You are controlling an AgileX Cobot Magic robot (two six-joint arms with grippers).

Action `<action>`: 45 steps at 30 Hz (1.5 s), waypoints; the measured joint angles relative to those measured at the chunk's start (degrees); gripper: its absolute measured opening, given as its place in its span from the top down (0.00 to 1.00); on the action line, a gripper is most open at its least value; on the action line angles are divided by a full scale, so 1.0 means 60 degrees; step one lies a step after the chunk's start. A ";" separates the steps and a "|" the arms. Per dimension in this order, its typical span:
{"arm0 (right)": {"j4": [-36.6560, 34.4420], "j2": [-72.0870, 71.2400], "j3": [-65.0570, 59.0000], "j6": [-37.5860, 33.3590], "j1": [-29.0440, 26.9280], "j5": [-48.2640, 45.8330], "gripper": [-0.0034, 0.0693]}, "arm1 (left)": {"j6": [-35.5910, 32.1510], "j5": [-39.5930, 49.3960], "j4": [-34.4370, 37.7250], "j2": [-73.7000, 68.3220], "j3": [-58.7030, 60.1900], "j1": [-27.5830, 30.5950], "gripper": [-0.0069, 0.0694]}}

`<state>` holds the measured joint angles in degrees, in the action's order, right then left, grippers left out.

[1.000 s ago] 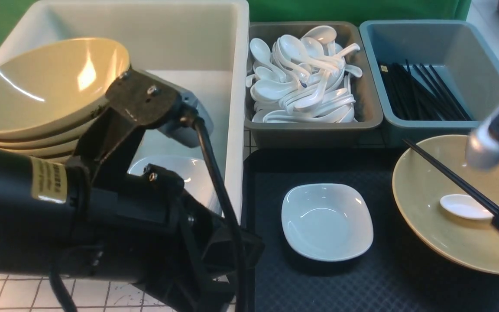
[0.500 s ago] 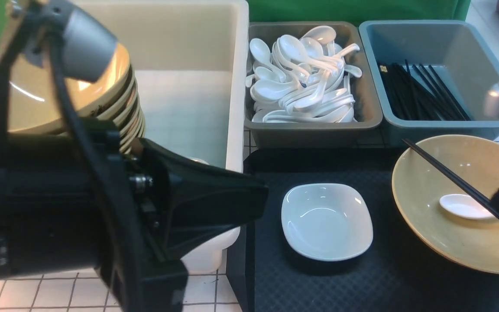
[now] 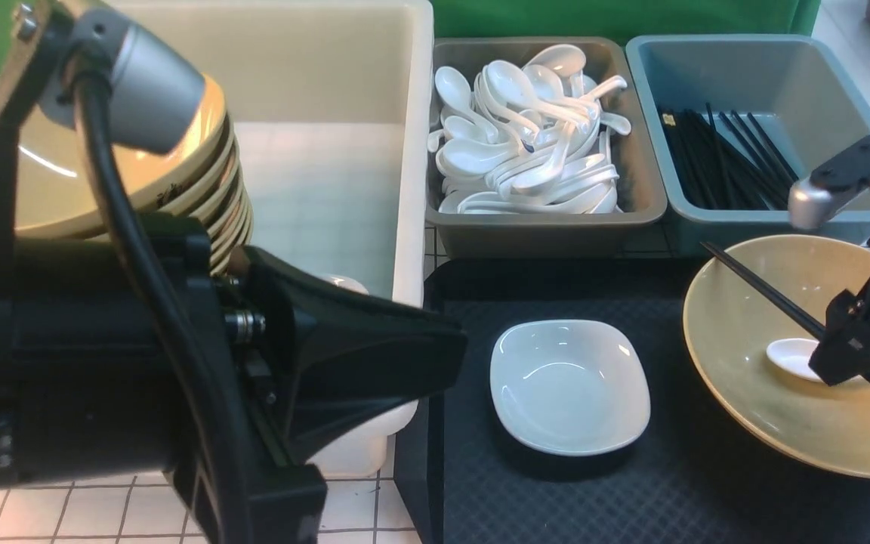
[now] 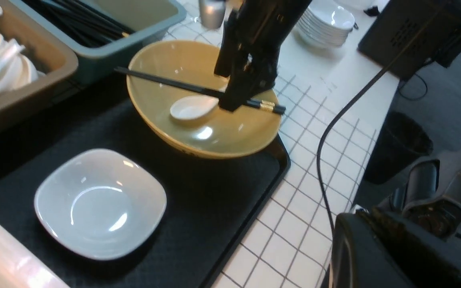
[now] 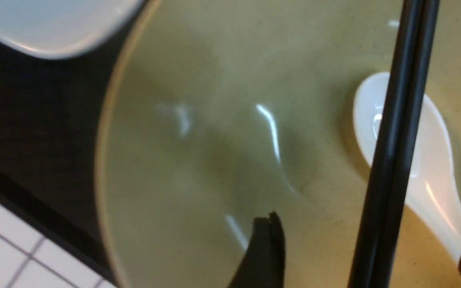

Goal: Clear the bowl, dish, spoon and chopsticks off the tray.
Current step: Use the right arm to grab the chopsticks, then use the right arm to put the chopsticks into the small storage box on the right

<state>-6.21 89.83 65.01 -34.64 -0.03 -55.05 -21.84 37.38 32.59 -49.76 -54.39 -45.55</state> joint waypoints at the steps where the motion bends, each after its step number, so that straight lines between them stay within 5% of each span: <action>1: 0.0095 0.0132 0.0000 0.0000 0.0000 0.0037 0.15 | 0.0001 0.0000 0.0000 0.0000 0.0000 0.0000 0.91; 9: 0.0258 0.0865 0.0012 0.0000 0.0000 0.0371 0.26 | 0.0001 0.0000 0.0000 0.0000 0.0000 0.0000 0.91; 13: 0.0266 0.1055 0.0012 0.0000 0.0000 0.0371 0.41 | -0.0002 0.0000 0.0000 0.0000 0.0000 0.0000 0.91; 20: 0.0269 0.1034 0.0012 0.0000 0.0000 0.0001 0.82 | -0.0002 0.0000 0.0000 0.0000 0.0000 0.0000 0.91; 24: 0.0269 0.0792 0.0048 0.0351 0.0000 -0.0295 0.82 | -0.0041 0.0000 0.0000 0.0000 0.0000 0.0000 0.91; 32: -0.0091 -0.0099 0.2101 0.2938 -0.0109 -0.0359 0.82 | -0.0107 -0.0445 0.0000 0.0000 0.0000 0.0000 0.91; 38: -0.1867 0.2285 0.5414 0.2974 -0.0677 -0.0147 0.82 | -0.0153 -0.1591 0.0084 -0.0009 0.0000 0.0000 0.91; 45: -0.2292 0.5451 0.8962 0.3001 -0.0853 -0.0041 0.82 | -0.0163 -0.1888 0.0100 -0.0009 0.0000 0.0000 0.91</action>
<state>-19.96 122.54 118.78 -16.63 -5.15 -55.29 -22.82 26.05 33.19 -49.81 -54.39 -45.55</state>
